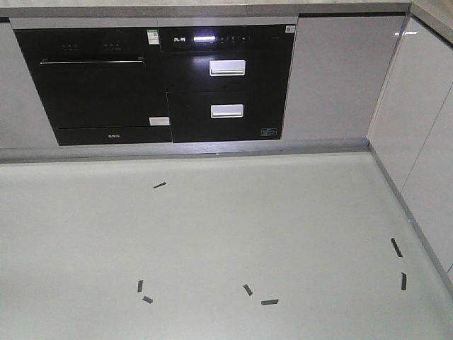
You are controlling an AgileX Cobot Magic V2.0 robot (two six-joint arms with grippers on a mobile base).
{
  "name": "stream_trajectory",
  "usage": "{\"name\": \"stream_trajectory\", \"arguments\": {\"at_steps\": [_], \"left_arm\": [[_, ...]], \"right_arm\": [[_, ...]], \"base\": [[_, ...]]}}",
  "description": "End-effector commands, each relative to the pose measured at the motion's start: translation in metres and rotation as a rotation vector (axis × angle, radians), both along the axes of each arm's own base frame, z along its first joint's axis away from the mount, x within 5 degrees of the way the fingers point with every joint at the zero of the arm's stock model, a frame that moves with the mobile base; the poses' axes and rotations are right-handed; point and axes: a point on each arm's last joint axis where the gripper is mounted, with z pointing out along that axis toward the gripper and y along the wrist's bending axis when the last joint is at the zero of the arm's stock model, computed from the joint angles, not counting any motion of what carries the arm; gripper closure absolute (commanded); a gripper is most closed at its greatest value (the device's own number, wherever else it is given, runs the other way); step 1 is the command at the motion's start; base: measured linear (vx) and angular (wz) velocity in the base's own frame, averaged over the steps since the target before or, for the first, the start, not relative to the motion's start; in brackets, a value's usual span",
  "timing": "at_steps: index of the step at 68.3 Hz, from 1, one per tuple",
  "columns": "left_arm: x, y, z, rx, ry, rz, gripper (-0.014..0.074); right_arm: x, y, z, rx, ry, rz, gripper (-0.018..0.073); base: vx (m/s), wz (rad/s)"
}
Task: Transfer vegetables to tray and serve
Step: 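Drive the base forward toward the counter with the pot and tray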
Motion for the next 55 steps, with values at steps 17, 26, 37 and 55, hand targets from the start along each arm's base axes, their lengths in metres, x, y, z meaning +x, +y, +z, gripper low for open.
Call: {"name": "stream_trajectory", "arguments": {"at_steps": [17,26,37,55], "left_arm": [[-0.0001,-0.0006,-0.0008,-0.012,-0.066,-0.006,0.0602],[-0.0001,-0.0006,-0.0008,-0.012,-0.066,-0.006,0.0602],[-0.0001,-0.0006,-0.0008,-0.012,-0.066,-0.006,0.0602],[-0.0001,-0.0006,-0.0008,-0.012,-0.066,-0.006,0.0602]], "right_arm": [[-0.0005,0.0003,0.0019,-0.012,-0.063,0.001,0.0562],[-0.0005,0.0003,0.0019,-0.012,-0.063,0.001,0.0562],[-0.0005,0.0003,0.0019,-0.012,-0.063,0.001,0.0562],[-0.0005,0.0003,0.0019,-0.012,-0.063,0.001,0.0562]], "base": [[0.06,0.01],[0.09,-0.05],[0.11,-0.05],[0.12,-0.05]]}}
